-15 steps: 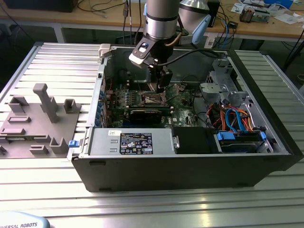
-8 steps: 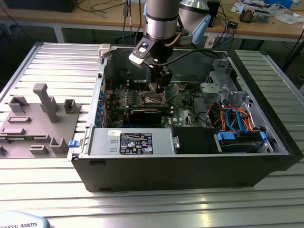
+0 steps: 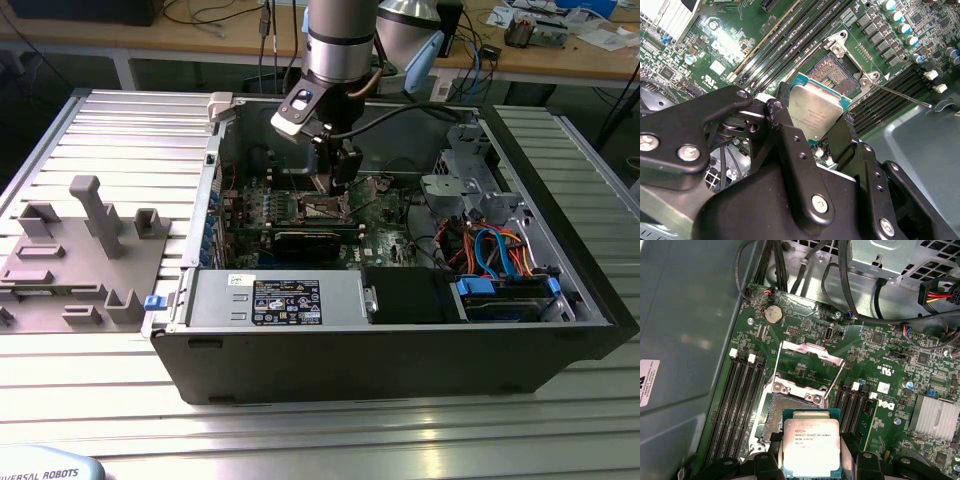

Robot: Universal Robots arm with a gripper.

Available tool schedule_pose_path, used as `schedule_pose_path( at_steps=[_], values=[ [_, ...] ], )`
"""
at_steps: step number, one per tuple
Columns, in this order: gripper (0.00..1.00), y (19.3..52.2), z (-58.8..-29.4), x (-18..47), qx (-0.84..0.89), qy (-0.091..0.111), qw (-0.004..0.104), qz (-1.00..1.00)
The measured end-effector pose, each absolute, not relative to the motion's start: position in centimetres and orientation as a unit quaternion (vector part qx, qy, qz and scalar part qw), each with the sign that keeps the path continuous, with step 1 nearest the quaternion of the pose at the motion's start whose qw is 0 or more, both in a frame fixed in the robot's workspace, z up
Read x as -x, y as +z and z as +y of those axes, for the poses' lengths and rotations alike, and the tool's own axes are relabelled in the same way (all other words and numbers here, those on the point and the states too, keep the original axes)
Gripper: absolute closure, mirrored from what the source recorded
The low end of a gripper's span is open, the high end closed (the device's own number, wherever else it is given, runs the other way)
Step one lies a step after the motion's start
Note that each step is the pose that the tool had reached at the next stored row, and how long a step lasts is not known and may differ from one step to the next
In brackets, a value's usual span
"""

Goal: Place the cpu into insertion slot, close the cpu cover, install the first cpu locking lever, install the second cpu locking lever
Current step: 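Place the cpu into insertion slot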

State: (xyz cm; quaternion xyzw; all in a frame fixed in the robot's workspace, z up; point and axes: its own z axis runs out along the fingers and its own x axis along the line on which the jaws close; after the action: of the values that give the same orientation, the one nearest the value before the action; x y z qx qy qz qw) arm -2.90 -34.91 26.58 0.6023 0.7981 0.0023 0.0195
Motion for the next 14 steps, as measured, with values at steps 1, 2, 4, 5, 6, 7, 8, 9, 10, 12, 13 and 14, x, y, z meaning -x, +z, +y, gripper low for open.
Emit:
schedule_pose_path(
  at_steps=[1, 2, 4, 5, 6, 7, 8, 9, 10, 12, 13, 14],
  values=[
    [0.46, 26.58, -34.91, 2.90, -0.603, 0.002, 0.020, 0.798],
    [0.46, 26.58, -34.90, 2.90, -0.603, 0.002, 0.019, 0.798],
    [0.46, 26.58, -34.91, 2.90, -0.603, 0.002, 0.019, 0.797],
    [0.46, 26.58, -34.91, 2.90, -0.603, 0.002, 0.019, 0.797],
    [0.46, 26.57, -34.91, 2.90, -0.604, 0.002, 0.020, 0.797],
    [0.46, 26.57, -34.91, 2.90, -0.604, 0.002, 0.019, 0.797],
    [0.46, 26.56, -34.91, 2.90, -0.604, 0.002, 0.019, 0.797],
    [0.46, 26.56, -34.91, 2.90, -0.604, 0.002, 0.020, 0.796],
    [0.46, 26.56, -34.91, 2.90, -0.605, 0.002, 0.019, 0.796],
    [0.46, 26.56, -34.91, 2.90, -0.605, 0.002, 0.020, 0.796],
    [0.46, 26.56, -34.91, 2.90, -0.605, 0.002, 0.020, 0.796],
    [0.46, 26.56, -34.91, 2.90, -0.605, 0.002, 0.020, 0.796]
  ],
)
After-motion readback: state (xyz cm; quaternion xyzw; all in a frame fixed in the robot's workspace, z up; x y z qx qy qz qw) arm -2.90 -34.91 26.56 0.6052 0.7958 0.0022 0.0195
